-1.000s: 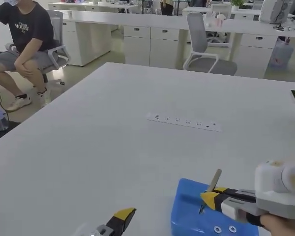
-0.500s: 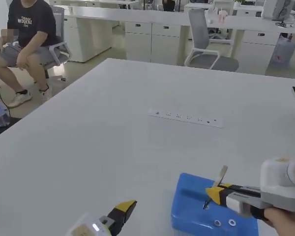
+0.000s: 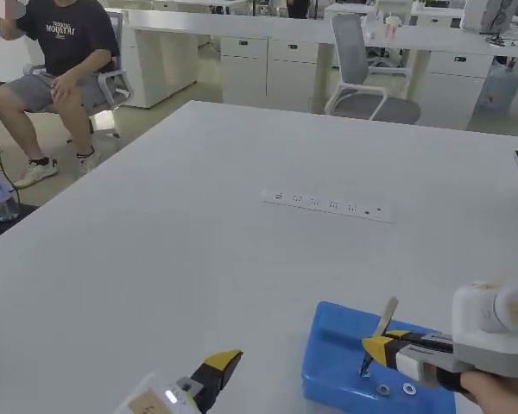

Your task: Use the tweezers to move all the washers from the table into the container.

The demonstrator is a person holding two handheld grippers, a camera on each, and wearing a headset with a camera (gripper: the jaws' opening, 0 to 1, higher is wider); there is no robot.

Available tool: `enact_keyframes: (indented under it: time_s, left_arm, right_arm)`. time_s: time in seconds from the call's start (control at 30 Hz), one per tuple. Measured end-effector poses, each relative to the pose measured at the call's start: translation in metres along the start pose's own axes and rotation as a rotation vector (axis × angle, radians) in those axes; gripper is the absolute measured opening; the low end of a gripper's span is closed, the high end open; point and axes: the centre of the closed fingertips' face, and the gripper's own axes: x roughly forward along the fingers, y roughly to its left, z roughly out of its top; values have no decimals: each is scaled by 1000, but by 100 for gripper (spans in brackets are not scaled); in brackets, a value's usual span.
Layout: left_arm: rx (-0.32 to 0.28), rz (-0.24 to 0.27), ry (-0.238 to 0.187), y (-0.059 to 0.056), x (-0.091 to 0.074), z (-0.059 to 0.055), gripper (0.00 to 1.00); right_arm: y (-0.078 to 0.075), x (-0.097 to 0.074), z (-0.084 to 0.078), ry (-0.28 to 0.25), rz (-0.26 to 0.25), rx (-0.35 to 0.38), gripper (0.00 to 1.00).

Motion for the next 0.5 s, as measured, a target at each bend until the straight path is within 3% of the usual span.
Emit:
enact_keyframes:
  time_s: [0.5]
  left_arm:
    - [0, 5, -7, 0, -1, 2, 86]
  right_arm:
    - [3, -1, -5, 13, -1, -66, 4]
